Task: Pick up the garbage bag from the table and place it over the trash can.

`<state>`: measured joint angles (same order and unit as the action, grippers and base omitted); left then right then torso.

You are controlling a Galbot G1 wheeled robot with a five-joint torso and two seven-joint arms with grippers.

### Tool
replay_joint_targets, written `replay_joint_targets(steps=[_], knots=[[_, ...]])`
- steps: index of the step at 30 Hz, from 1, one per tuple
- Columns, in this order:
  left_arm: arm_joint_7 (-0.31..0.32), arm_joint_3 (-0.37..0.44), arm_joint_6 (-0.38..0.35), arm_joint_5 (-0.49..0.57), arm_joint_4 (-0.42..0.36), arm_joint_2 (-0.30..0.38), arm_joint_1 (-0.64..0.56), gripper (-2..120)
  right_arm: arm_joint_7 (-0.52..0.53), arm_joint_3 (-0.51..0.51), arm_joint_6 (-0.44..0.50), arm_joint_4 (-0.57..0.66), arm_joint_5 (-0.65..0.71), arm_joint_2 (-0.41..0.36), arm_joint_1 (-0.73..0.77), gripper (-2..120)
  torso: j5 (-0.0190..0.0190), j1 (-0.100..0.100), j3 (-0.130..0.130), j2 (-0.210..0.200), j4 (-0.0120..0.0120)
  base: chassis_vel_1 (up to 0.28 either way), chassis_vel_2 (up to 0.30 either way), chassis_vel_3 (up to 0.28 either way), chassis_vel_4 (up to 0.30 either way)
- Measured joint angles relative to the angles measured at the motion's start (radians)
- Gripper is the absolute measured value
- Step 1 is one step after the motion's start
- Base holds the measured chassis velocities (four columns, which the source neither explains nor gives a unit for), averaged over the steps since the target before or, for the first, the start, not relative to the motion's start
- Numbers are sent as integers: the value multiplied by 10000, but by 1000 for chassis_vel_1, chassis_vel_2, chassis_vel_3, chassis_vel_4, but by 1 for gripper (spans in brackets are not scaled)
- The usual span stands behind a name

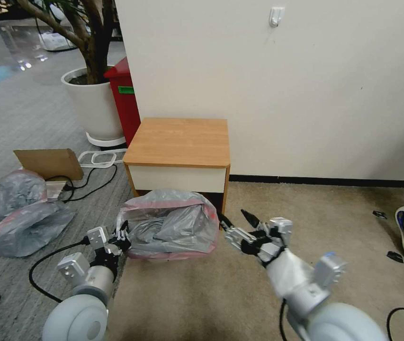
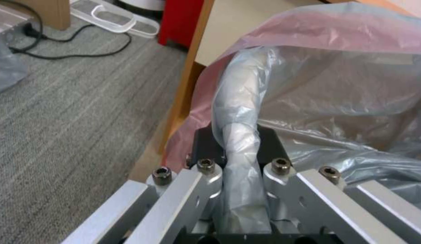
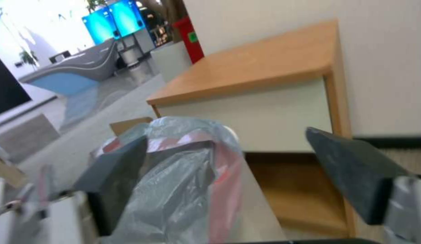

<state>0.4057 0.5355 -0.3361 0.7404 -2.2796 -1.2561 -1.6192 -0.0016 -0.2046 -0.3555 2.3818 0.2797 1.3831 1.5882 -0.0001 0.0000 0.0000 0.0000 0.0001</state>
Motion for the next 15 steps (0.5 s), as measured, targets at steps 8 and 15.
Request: replay_joint_targets(steps=[8, 15], knots=[[-301, 66, 7, -8, -239, 44, -56, 7, 1009, 985, 305, -532, -1966, 392, -162, 100, 0, 0, 0, 0, -2, 0, 0, 0, 0], [-407, 31, 25, -11, -370, 6, -95, 7, 1812, 1040, -99, -476, -2284, 280, -101, 100, 0, 0, 0, 0, -2, 0, 0, 0, 0]])
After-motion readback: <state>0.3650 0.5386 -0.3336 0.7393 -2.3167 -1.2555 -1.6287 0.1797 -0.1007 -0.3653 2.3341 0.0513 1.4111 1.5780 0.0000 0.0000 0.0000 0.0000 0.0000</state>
